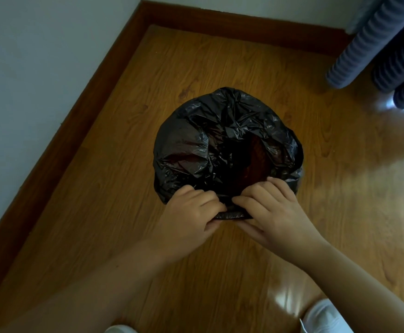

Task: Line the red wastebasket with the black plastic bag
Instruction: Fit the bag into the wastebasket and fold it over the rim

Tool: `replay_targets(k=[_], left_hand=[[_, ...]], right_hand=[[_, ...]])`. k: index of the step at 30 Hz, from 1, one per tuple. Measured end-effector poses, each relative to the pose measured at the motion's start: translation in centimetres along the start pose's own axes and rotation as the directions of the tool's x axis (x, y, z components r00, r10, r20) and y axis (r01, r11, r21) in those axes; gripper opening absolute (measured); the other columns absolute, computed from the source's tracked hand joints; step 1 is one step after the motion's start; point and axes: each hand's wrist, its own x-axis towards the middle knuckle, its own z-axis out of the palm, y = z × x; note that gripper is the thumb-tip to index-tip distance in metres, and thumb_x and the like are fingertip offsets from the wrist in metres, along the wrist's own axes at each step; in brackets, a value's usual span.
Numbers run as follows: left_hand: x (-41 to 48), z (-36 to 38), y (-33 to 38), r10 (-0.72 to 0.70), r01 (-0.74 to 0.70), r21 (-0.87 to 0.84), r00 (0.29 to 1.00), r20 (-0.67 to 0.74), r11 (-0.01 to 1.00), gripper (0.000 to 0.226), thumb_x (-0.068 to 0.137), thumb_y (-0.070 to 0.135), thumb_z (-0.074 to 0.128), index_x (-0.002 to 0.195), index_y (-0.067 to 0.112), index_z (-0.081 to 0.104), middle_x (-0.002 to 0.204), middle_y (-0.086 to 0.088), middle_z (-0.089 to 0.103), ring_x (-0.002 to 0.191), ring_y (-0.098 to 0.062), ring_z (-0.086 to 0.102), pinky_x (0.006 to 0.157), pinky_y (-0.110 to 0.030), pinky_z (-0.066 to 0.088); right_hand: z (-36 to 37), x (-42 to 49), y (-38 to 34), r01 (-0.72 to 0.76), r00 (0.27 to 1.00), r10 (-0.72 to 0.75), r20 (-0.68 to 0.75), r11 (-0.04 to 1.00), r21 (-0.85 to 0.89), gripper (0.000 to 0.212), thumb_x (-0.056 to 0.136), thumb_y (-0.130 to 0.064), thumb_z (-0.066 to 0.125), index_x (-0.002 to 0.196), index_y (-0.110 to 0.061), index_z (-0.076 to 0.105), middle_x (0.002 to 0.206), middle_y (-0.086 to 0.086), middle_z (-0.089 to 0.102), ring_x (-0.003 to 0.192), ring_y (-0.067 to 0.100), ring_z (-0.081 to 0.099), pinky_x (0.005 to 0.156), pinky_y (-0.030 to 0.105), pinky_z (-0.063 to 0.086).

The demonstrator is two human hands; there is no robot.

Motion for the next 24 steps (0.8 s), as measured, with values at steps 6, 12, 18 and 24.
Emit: replay_targets(k=[6, 12, 18, 24], left_hand=[[-0.9, -0.8, -1.0, -0.068, 0.069, 0.021, 0.998, -0.013, 0.997, 0.016, 0.077, 0.016, 0.053, 0.08, 0.013, 0.069, 0.077, 0.004, 0.067, 0.068, -0.012, 0.059, 0.07, -0.025, 0.025], [-1.0, -1.6, -1.8, -0.064, 0.067, 0.092, 0.997, -0.037, 0.994, 0.02, 0.077, 0.019, 0.052, 0.086, 0.013, 0.068, 0.083, 0.002, 0.068, 0.09, -0.015, 0.053, 0.079, -0.029, 0.03], [-0.1, -1.0, 0.4, -0.033, 0.038, 0.092, 0.998, -0.052, 0.995, 0.018, 0.077, 0.022, 0.057, 0.09, 0.011, 0.063, 0.088, -0.002, 0.064, 0.089, -0.019, 0.054, 0.074, -0.029, 0.033], [0.6, -0.9, -0.3, -0.09, 0.095, 0.079, 0.994, -0.059, 0.992, 0.014, 0.066, 0.0, 0.061, 0.078, 0.006, 0.064, 0.077, -0.006, 0.065, 0.07, -0.024, 0.06, 0.067, -0.031, 0.033]], right_hand=[[-0.4, -0.2, 0.8, 0.013, 0.998, -0.013, -0.055, 1.0, -0.012, 0.012, 0.081, -0.017, 0.061, 0.089, -0.01, 0.066, 0.086, 0.007, 0.065, 0.082, 0.024, 0.061, 0.089, 0.036, 0.038], [0.5, 1.0, 0.2, -0.05, 0.998, 0.051, -0.025, 0.998, 0.03, 0.015, 0.07, -0.006, 0.071, 0.084, -0.009, 0.065, 0.082, 0.007, 0.064, 0.075, 0.024, 0.06, 0.072, 0.031, 0.037], [1.2, 1.7, -0.9, -0.126, 0.991, 0.127, -0.029, 0.991, 0.033, 0.018, 0.066, -0.008, 0.074, 0.082, -0.009, 0.065, 0.078, 0.007, 0.063, 0.07, 0.025, 0.059, 0.068, 0.03, 0.034], [0.4, 1.0, -0.1, -0.22, 0.972, 0.222, -0.075, 0.975, 0.035, 0.031, 0.069, -0.017, 0.075, 0.096, -0.006, 0.065, 0.088, 0.01, 0.063, 0.085, 0.027, 0.06, 0.09, 0.039, 0.038]])
